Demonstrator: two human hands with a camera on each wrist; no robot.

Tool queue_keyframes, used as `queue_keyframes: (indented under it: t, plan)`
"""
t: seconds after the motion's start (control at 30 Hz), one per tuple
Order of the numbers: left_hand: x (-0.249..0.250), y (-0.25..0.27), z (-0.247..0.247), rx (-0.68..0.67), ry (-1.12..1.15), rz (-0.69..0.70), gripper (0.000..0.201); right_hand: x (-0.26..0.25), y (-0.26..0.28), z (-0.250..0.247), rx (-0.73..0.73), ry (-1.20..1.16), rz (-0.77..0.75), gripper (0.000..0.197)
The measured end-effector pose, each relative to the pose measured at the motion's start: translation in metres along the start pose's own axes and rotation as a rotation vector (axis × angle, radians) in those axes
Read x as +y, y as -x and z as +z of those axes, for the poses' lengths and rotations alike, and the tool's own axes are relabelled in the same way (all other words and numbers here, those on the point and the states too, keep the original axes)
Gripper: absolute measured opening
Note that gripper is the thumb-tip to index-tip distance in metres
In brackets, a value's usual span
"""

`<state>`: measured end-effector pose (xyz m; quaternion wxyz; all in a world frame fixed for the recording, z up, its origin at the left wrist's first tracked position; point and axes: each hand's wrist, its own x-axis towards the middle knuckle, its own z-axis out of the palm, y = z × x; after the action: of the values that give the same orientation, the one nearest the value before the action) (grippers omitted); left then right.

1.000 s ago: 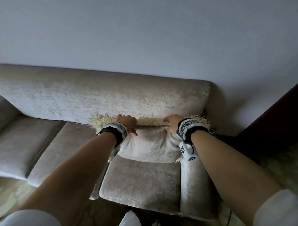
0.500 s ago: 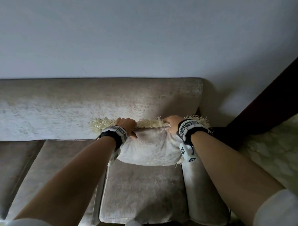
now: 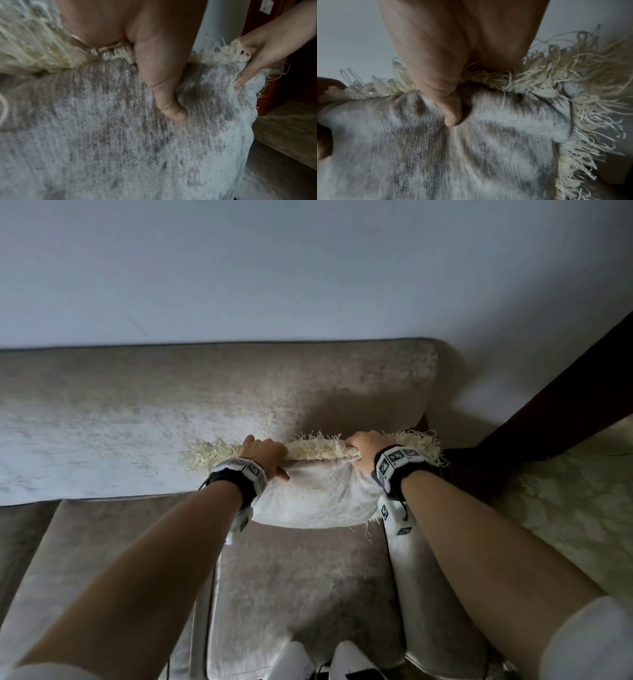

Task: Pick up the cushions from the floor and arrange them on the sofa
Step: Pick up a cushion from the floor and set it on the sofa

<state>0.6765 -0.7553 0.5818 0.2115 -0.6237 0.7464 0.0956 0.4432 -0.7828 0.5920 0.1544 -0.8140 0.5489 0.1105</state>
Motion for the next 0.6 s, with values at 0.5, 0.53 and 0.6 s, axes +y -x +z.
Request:
queue_keyframes:
  t: [0.5, 0.53, 0.6]
  plan:
    - [-0.016, -0.083, 0.007, 0.151, 0.119, -0.067, 0.037, 0.031, -0.079, 0.001, -0.009, -0.021, 0.037, 0.058]
    - [-0.018, -0.089, 0.007, 0.191, 0.123, -0.061, 0.035, 0.033, -0.082, 0.002, 0.034, -0.021, 0.041, 0.055]
    - [-0.02, -0.099, 0.009, 0.259, 0.141, -0.046, 0.034, 0.04, -0.09, 0.005, 0.127, -0.034, 0.057, 0.045]
